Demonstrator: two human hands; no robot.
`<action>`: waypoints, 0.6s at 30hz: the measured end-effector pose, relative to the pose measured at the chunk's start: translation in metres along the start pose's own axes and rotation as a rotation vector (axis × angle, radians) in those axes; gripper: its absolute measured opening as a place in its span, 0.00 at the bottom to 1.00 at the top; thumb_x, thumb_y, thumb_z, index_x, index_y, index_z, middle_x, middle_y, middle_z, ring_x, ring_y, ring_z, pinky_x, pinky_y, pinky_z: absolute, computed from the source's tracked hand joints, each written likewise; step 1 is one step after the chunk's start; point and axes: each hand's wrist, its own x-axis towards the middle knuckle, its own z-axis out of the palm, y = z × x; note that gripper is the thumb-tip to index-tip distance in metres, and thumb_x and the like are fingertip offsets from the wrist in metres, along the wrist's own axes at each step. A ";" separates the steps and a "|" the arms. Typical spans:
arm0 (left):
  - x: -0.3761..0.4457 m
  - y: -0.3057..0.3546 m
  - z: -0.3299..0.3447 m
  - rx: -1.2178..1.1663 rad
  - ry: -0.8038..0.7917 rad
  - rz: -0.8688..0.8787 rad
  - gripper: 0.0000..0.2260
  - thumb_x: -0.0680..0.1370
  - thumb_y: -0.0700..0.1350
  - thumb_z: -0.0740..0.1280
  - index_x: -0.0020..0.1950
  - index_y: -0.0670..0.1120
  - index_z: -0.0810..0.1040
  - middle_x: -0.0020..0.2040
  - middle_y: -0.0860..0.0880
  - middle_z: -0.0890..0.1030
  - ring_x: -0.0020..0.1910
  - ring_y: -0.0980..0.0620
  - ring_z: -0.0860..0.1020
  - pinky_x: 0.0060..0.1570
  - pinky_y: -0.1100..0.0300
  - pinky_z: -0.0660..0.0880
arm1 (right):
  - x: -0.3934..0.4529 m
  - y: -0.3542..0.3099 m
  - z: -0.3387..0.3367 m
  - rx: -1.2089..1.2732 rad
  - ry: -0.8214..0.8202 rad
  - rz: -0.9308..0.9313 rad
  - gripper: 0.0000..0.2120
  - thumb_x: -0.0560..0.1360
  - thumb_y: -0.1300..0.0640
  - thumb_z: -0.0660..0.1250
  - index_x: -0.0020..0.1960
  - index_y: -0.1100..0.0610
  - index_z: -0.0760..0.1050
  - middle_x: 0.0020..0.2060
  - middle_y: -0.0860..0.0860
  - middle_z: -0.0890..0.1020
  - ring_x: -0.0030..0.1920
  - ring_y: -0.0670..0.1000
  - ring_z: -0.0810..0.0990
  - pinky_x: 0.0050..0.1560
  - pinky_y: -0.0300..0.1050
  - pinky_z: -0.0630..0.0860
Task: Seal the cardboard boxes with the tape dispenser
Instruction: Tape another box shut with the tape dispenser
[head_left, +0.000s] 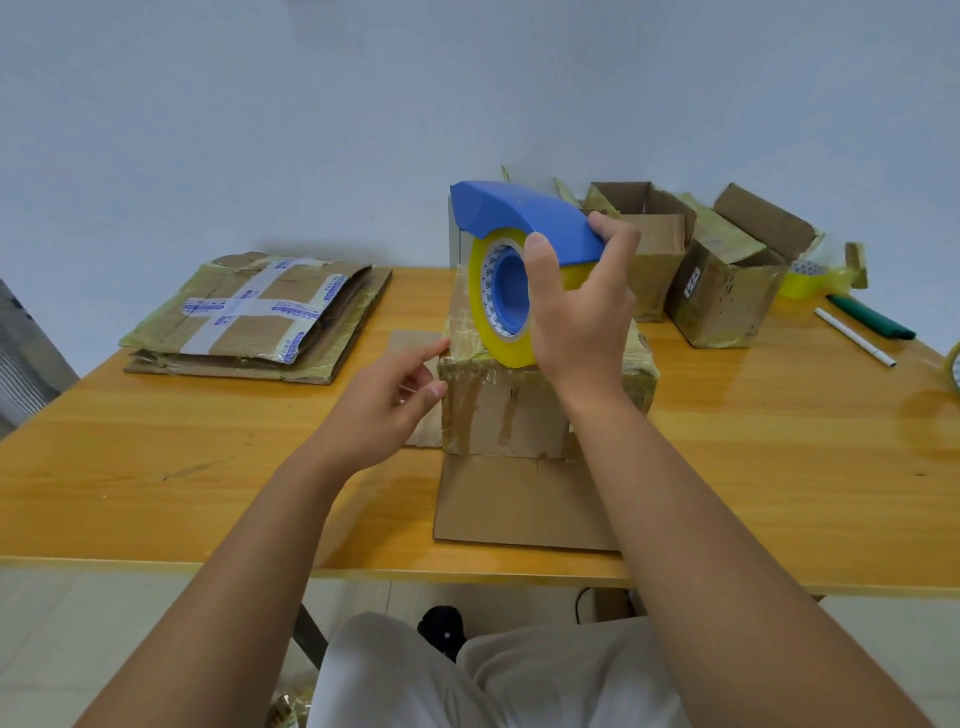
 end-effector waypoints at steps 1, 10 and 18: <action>-0.001 0.001 0.000 -0.012 -0.010 0.002 0.22 0.81 0.43 0.67 0.73 0.55 0.68 0.46 0.54 0.79 0.48 0.60 0.77 0.49 0.74 0.71 | 0.000 0.000 0.000 -0.001 0.000 0.000 0.22 0.77 0.49 0.67 0.64 0.60 0.67 0.43 0.38 0.74 0.41 0.31 0.77 0.33 0.26 0.70; 0.003 -0.006 -0.007 -0.030 -0.037 -0.019 0.19 0.82 0.44 0.64 0.70 0.61 0.71 0.46 0.57 0.81 0.50 0.59 0.79 0.50 0.68 0.72 | 0.000 0.000 0.000 -0.005 -0.012 0.009 0.22 0.77 0.48 0.67 0.64 0.59 0.66 0.44 0.39 0.75 0.41 0.32 0.77 0.34 0.26 0.70; 0.007 -0.007 -0.003 0.059 0.036 0.039 0.16 0.80 0.47 0.68 0.67 0.56 0.75 0.45 0.57 0.82 0.47 0.62 0.79 0.46 0.75 0.71 | 0.000 -0.001 0.000 -0.014 -0.016 0.008 0.23 0.77 0.47 0.67 0.65 0.59 0.66 0.44 0.39 0.74 0.41 0.32 0.77 0.34 0.27 0.71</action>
